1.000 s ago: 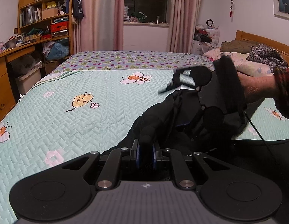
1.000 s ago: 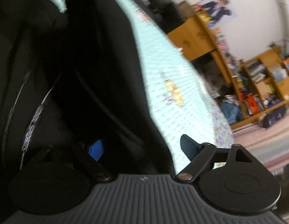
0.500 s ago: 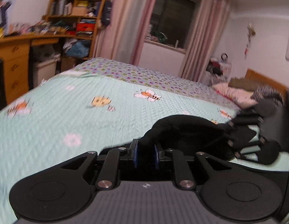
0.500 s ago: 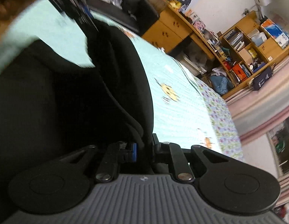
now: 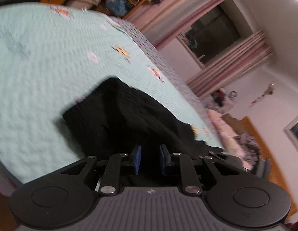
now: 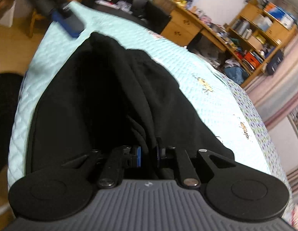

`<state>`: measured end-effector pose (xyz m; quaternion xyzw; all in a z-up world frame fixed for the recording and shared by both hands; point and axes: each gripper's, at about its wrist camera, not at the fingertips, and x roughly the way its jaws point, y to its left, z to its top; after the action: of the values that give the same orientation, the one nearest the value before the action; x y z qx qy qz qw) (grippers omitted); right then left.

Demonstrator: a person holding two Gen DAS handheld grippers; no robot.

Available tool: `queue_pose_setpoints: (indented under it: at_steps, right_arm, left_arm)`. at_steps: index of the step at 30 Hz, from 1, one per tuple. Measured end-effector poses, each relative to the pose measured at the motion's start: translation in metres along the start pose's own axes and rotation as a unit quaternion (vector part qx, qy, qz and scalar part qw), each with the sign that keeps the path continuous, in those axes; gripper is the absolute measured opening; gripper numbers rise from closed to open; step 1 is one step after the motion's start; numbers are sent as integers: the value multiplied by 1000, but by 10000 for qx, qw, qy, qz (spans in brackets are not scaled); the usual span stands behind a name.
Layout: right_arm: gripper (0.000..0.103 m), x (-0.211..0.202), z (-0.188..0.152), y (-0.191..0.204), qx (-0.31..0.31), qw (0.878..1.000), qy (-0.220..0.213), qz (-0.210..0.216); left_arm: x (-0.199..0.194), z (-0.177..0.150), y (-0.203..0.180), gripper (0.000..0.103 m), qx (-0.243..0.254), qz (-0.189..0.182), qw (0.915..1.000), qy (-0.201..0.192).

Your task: Fold clothes

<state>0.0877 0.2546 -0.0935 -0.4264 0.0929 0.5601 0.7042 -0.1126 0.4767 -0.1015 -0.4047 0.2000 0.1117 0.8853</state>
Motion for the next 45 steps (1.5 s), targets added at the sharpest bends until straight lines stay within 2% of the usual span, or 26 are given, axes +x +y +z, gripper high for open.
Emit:
queue_pose_setpoints:
  at_steps: [5,8,9,11,14,16,18,19,20,24,25,26,29,32,38,40,45]
  right_arm:
    - [16,-2,5,-12,297,9995,-70,15]
    - [16,0,3,-15,474,9988,-38,89]
    - [16,1,3,-15,526,9986,-31,107]
    - [16,2,3,-16,590,9982,-31,120]
    - [16,0,1,-13,608,9981,-54,92]
    - [16,-3,-1,-7,562,9984,-70,33]
    - [16,-4,-3,-3,495,9987,-82,-22]
    - [16,-3,-4,-1,458,9989,-83,-42]
    - [16,-2,-5,0,431,9990,-72,-46]
    - [16,-2,-5,-7,602,9981,-81,35]
    - [16,-2,-5,-10,671,9977,-89,64]
    - [16,-3,-2,-15,761,9970,-112,86]
    - [16,-7,7,-29,912,9956,-207,88]
    - [16,-8,13,-27,746,9970,-182,17]
    - [16,-6,11,-5,470,9986,-81,248]
    - [16,-2,12,9,260,9990,-48,374]
    - [16,0,22,32,15,9984,-109,561]
  left_arm:
    - [6,-8,0,47,-634,-251,9976,-111]
    - [10,-12,0,55,-1005,-387,9940,-185]
    - [11,-10,1,56,-1097,-380,9930,-237]
    - [10,-8,5,75,-1356,-365,9895,-355]
    - [14,-5,12,84,-1826,-264,9812,-568]
    - [21,-4,14,84,-2038,-139,9771,-599]
    - [31,-2,11,81,-2001,106,9782,-551]
    - [34,1,10,68,-1960,197,9789,-534]
    - [35,7,7,51,-1856,198,9809,-540]
    - [37,33,-3,37,-1437,199,9878,-564]
    - [38,40,-6,28,-1332,199,9892,-570]
    - [38,47,-9,26,-1227,200,9906,-576]
    - [39,65,-16,25,-916,208,9939,-581]
    - [32,59,-9,25,-857,276,9947,-504]
    - [17,37,15,25,-890,416,9944,-381]
    - [16,29,29,25,-1051,617,9918,-380]
    - [4,36,33,25,-964,719,9913,-541]
